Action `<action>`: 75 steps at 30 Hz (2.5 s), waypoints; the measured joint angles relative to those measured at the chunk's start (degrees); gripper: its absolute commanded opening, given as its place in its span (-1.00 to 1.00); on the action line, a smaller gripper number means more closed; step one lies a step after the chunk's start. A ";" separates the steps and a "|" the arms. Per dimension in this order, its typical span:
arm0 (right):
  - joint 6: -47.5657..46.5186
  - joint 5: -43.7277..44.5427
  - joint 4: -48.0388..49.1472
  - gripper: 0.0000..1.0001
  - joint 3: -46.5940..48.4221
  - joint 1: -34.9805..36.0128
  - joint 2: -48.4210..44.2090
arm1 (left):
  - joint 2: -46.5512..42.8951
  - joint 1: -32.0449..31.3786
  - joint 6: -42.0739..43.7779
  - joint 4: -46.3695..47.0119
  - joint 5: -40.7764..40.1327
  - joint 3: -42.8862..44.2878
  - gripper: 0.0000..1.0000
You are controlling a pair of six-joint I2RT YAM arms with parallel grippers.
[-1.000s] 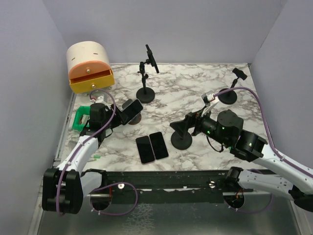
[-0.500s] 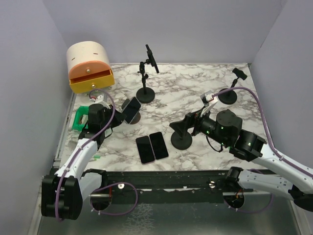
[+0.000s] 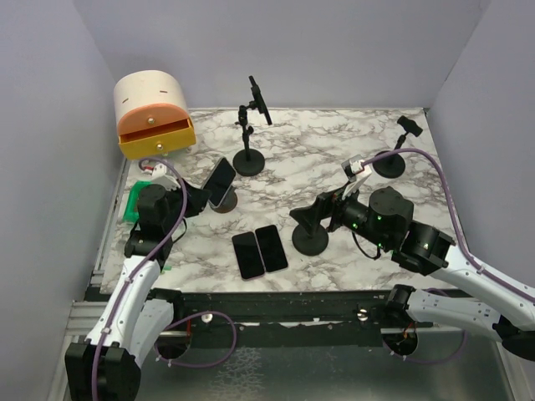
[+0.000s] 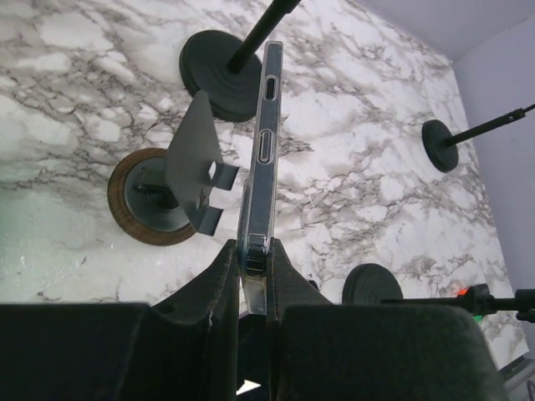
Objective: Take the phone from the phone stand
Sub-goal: Remove the phone from the phone stand, then pick up the phone stand at the center of the board, then place the phone stand at the center of the board.
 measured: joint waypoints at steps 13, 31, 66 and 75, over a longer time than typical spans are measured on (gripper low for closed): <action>-3.87 5.05 -5.03 0.98 2.14 0.00 -1.95 | -1.57 -3.32 1.20 -0.96 12.90 8.68 -1.00; 1.99 14.25 -7.98 0.99 -8.50 0.00 -6.67 | -1.79 -9.09 8.66 -10.49 17.53 14.75 -1.00; -9.57 31.67 4.39 0.00 5.73 -21.29 15.17 | 1.42 -15.17 9.44 -6.36 16.35 11.17 -1.00; -10.91 25.94 11.72 0.00 10.88 -36.24 31.28 | 2.71 -19.47 9.46 -4.68 16.33 9.92 -1.00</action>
